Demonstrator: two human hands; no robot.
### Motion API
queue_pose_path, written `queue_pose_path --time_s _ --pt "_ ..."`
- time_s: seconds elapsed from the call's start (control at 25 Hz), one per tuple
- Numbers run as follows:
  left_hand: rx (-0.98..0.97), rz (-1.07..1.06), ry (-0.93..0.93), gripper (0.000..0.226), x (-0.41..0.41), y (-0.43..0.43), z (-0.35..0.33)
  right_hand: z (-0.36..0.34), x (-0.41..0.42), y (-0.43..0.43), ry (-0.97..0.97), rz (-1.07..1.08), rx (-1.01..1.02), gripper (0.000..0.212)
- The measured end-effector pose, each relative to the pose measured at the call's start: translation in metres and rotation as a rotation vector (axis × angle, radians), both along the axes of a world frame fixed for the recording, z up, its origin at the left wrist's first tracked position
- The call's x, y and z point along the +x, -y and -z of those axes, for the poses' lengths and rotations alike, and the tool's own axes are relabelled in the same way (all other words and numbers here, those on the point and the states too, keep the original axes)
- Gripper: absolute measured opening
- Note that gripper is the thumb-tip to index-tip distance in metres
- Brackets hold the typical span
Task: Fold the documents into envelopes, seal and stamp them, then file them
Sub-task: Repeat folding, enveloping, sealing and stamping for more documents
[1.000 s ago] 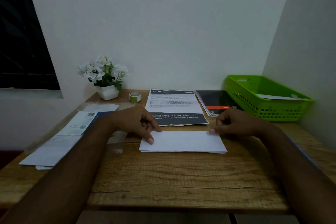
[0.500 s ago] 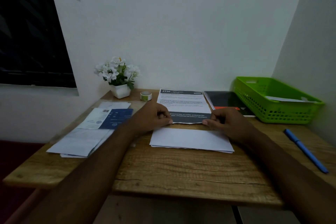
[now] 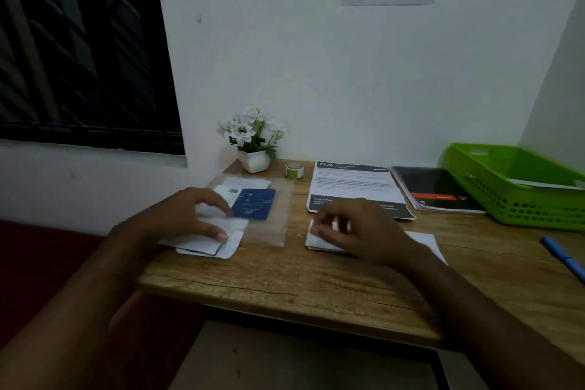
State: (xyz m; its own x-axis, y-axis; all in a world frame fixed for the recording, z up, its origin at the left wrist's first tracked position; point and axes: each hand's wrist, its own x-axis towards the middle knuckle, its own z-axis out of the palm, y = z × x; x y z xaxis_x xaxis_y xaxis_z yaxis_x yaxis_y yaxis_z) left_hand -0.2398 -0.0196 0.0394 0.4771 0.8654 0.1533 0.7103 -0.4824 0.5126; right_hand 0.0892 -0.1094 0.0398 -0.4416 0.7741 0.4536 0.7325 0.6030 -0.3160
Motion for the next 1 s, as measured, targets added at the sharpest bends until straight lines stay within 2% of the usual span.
queue_pose_path --time_s 0.12,0.28,0.4,0.48,0.6,0.76,0.84,1.0 --pt "-0.018 -0.048 -0.020 0.035 -0.023 -0.001 0.014 0.003 -0.056 -0.002 0.021 -0.078 0.012 0.016" --pt "0.113 -0.112 0.250 0.017 -0.019 0.001 0.033 0.014 -0.118 -0.018 0.061 -0.047 0.037 0.033" --pt "0.068 -0.181 0.430 0.008 -0.023 0.000 0.035 0.021 -0.142 -0.030 0.213 0.020 0.053 0.047" --pt "0.062 -0.190 0.513 0.011 -0.027 0.001 0.034 0.021 -0.148 -0.034 0.261 0.027 0.085 0.044" --pt "0.071 -0.162 0.551 0.014 -0.027 0.004 0.033 0.019 -0.151 -0.036 0.215 0.017 0.197 0.034" --pt "0.043 -0.201 0.608 0.015 -0.029 0.005 0.032 0.018 -0.159 -0.035 0.305 0.018 0.357 0.024" --pt "0.022 -0.196 0.635 0.016 -0.030 0.005 0.032 0.013 -0.158 -0.032 0.205 0.020 0.397 0.021" --pt "0.002 -0.232 0.666 0.015 -0.030 0.008 0.032 0.005 -0.134 -0.015 -0.117 0.059 0.436 0.021"
